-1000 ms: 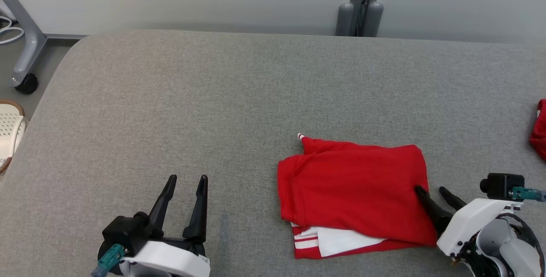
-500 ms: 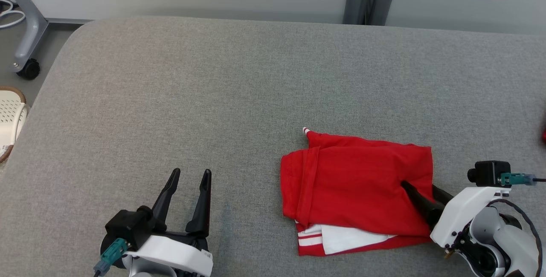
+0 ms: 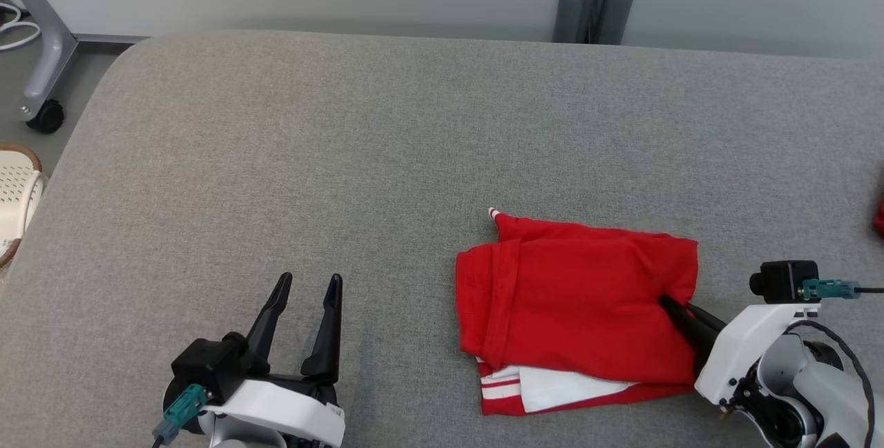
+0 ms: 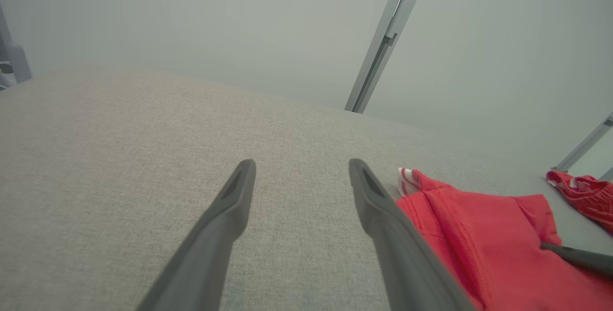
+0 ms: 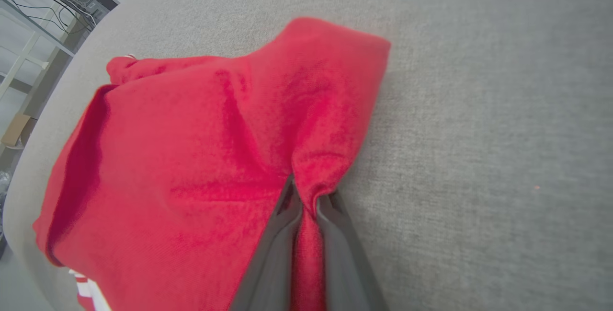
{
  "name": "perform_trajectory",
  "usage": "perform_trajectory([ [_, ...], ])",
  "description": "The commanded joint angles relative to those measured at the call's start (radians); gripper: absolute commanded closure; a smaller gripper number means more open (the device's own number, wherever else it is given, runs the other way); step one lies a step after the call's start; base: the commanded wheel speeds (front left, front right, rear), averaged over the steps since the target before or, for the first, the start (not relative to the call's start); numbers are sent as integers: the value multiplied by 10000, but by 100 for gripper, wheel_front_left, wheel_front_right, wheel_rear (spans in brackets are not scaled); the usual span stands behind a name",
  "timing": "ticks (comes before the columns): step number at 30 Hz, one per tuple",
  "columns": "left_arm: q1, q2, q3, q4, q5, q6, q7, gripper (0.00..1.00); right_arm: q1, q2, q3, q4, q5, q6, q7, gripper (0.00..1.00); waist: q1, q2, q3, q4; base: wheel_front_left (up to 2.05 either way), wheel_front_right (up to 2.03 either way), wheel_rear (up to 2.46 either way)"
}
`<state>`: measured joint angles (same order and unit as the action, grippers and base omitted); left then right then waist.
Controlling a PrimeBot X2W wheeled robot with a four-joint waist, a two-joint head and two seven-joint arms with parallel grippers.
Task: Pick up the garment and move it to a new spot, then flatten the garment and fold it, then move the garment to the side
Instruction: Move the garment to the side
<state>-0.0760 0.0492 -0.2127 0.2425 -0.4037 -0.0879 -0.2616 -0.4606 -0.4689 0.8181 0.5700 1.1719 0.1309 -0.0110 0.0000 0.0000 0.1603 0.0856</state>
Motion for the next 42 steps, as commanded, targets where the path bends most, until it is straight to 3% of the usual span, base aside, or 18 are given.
perform_trajectory([
  [1,-153,39,9,14,-30,7,-39,0,-97,-113,10,64,22,1,-66,100,0,0,-14,-10,0,0,0],
  [10,29,39,-1,71,-92,29,-39,0,-851,-698,956,505,-583,-1,-572,100,0,0,-296,-126,0,0,0],
  [18,209,39,-11,80,-170,72,-39,0,-1673,-1616,1467,806,-1028,-1,-525,100,0,0,-545,-225,0,0,0],
  [30,258,39,-20,13,-182,44,-39,0,-2722,-3307,1475,1547,-1216,-1,-175,100,0,0,-378,-322,0,0,0],
  [42,-235,41,113,-10,81,-65,-39,0,-3893,-4175,1073,3418,-1962,-1,-426,100,0,0,594,-491,0,0,0],
])
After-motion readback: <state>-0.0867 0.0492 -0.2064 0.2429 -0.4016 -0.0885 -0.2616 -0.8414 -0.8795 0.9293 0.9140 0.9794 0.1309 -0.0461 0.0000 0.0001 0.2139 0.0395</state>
